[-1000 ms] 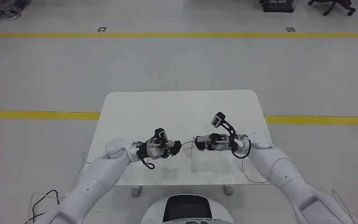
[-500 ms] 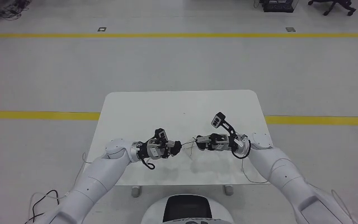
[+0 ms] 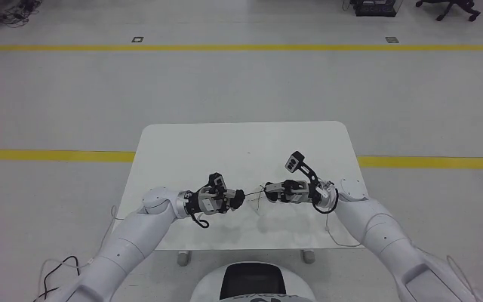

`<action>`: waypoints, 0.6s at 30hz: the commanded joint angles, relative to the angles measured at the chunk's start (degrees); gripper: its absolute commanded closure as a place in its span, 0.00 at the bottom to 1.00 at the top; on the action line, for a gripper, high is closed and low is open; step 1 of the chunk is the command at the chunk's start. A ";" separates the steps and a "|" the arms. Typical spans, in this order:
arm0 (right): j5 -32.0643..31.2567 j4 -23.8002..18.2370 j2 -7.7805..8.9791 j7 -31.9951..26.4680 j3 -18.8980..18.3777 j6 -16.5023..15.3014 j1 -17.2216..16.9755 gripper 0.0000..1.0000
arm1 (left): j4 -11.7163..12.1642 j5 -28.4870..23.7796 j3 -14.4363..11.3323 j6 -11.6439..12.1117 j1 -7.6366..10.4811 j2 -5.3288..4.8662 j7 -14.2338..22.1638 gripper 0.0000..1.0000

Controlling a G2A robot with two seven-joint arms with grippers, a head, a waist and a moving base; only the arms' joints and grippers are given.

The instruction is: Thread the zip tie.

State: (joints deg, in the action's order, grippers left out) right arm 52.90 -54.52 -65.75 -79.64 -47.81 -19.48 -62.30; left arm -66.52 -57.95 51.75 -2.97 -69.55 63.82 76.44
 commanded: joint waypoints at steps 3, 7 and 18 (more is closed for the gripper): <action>0.02 0.16 -0.03 0.00 -0.03 0.00 0.06 1.00 | 0.01 -0.06 -0.02 0.04 0.03 -0.03 -0.01 1.00; 0.06 0.32 -0.07 0.00 -0.07 0.00 0.12 1.00 | 0.00 -0.08 -0.05 0.07 0.05 -0.07 -0.07 1.00; 0.03 0.50 -0.15 0.00 -0.10 0.00 0.16 0.99 | -0.06 -0.12 -0.18 0.11 0.07 -0.15 -0.10 1.00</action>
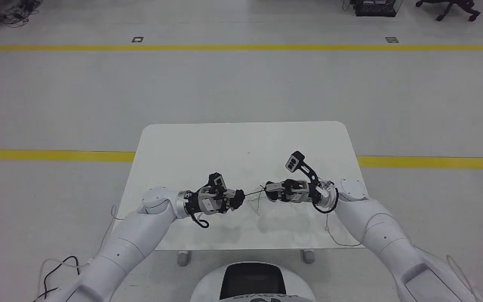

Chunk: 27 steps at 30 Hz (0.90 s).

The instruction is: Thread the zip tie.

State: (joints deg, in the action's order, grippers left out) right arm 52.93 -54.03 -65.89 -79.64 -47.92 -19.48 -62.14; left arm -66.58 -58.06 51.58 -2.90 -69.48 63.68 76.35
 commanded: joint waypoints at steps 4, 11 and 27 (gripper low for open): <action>-0.02 0.12 -0.04 0.00 -0.03 0.00 0.02 1.00 | -0.01 -0.08 -0.03 0.11 -0.01 -0.03 0.01 1.00; -0.16 0.22 -0.09 0.00 -0.08 0.00 0.03 1.00 | -0.03 -0.01 -0.07 0.21 -0.01 -0.09 -0.10 1.00; -1.12 0.31 -0.15 0.00 -0.72 0.00 -0.15 1.00 | -1.24 3.79 0.32 4.33 -0.50 -0.41 -5.42 0.00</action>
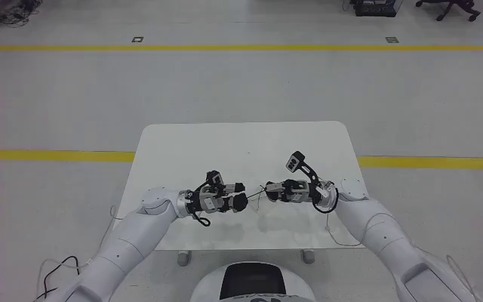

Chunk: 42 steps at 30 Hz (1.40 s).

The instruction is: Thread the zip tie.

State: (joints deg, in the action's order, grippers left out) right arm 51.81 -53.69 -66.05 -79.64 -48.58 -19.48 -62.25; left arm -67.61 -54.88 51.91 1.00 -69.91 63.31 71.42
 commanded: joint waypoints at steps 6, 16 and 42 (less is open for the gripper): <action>0.18 0.15 -0.04 0.00 -0.19 0.00 -0.12 1.00 | -1.60 5.67 0.19 4.82 -0.71 -0.33 -4.92 0.00; -0.07 0.35 -0.17 0.00 0.13 0.00 0.25 1.00 | -3.23 8.10 -0.04 7.35 -1.61 -0.46 -6.41 0.00; 0.59 -3.99 -1.57 5.56 -3.39 0.00 -3.45 1.00 | -12.47 19.94 1.19 12.91 -6.96 -0.95 -29.77 0.00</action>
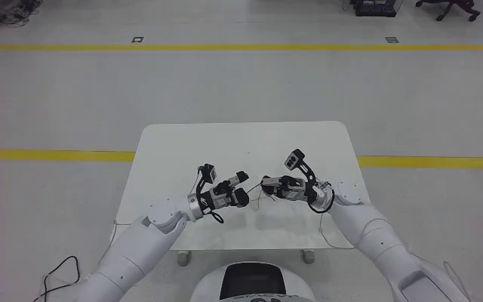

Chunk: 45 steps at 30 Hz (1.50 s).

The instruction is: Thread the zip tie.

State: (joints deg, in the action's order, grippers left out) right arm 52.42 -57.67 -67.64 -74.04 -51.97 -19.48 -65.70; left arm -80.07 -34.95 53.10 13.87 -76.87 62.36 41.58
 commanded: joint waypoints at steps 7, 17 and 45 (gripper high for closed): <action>-0.02 -0.86 -0.05 1.78 -0.09 0.19 -0.50 1.00 | -0.02 0.01 0.00 0.03 0.00 0.00 0.07 0.00; -2.26 -4.34 -0.16 6.83 -2.00 0.00 -2.63 1.00 | -2.44 1.53 0.02 -1.34 -1.12 0.32 -9.10 0.00; -3.86 -7.22 -1.13 10.10 -2.90 0.25 -4.50 1.00 | -2.23 -2.41 0.40 -2.11 -1.10 0.55 -4.47 0.27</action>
State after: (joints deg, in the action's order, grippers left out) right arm 48.63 -64.92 -68.71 -64.00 -54.91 -19.25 -70.22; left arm -82.41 -37.28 53.48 11.76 -78.04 62.90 36.94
